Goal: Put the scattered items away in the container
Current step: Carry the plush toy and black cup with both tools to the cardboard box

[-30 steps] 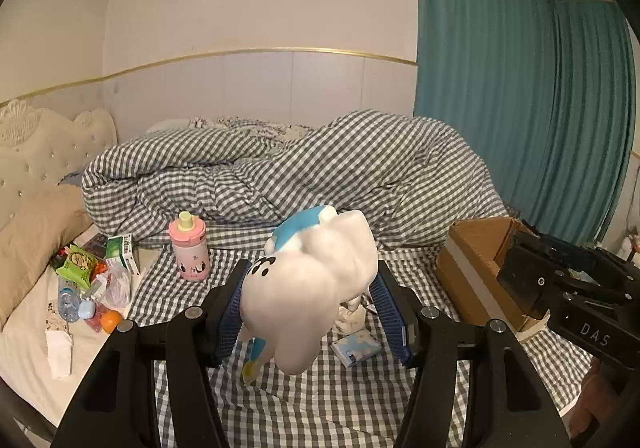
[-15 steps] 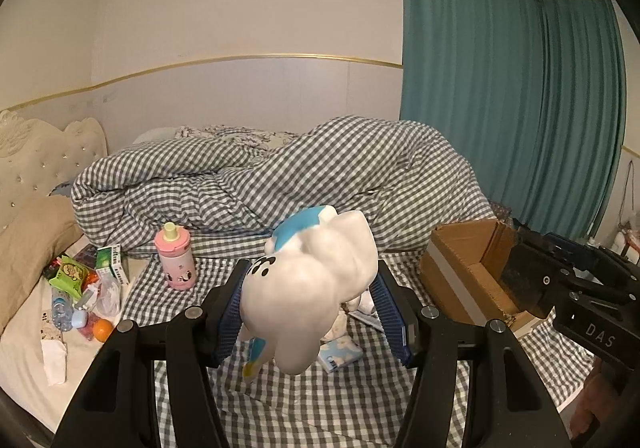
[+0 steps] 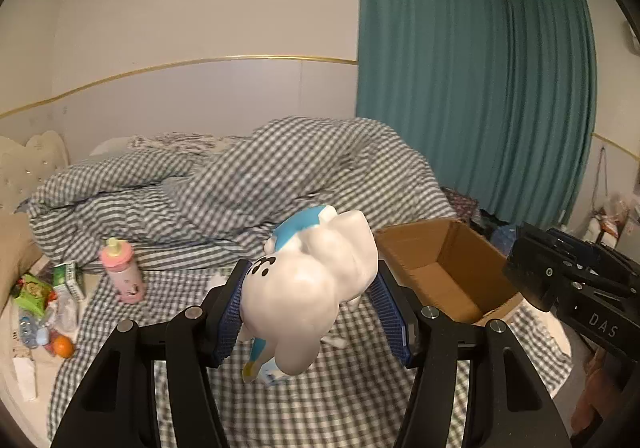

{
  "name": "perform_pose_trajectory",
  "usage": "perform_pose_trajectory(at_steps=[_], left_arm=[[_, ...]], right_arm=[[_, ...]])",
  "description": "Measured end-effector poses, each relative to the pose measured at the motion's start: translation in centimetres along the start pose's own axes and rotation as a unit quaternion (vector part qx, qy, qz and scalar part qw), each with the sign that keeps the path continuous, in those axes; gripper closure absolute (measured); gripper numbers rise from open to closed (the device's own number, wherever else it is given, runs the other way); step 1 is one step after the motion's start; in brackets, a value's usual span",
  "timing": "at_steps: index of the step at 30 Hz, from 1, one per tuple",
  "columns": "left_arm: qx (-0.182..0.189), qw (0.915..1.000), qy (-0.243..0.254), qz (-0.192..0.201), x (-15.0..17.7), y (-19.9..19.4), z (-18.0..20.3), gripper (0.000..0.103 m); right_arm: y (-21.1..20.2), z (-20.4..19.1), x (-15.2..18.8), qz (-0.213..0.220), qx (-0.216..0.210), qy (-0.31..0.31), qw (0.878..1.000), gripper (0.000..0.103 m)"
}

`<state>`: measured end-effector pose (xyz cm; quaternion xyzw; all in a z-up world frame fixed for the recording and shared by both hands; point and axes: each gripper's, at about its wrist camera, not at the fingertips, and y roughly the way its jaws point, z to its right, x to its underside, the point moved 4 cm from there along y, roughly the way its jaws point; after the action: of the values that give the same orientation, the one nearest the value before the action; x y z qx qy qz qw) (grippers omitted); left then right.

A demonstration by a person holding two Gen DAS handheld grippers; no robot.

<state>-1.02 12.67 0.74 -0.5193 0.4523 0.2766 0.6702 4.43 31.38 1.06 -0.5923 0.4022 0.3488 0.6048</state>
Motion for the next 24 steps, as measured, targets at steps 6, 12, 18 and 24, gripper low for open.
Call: perform_pose_trajectory(at_steps=[6, 12, 18, 24], left_arm=[[0.029, 0.9996, 0.008, 0.001, -0.5, 1.0, 3.6, 0.042], [0.051, 0.9986, 0.017, -0.004, -0.8, 2.3, 6.5, 0.042], [0.065, 0.9975, 0.025, -0.011, -1.1, 4.0, 9.0, 0.042], [0.074, 0.9964, 0.034, -0.022, -1.0, 6.4, 10.9, 0.042]], right_arm=[[-0.6, 2.8, -0.1, 0.001, 0.028, 0.009, 1.0, 0.042], [-0.8, 5.7, 0.0, -0.003, 0.05, 0.017, 0.999, 0.042], [-0.4, 8.4, 0.0, -0.008, 0.068, 0.025, 0.997, 0.042], [1.1, 10.8, 0.1, -0.018, 0.077, 0.029, 0.996, 0.042]])
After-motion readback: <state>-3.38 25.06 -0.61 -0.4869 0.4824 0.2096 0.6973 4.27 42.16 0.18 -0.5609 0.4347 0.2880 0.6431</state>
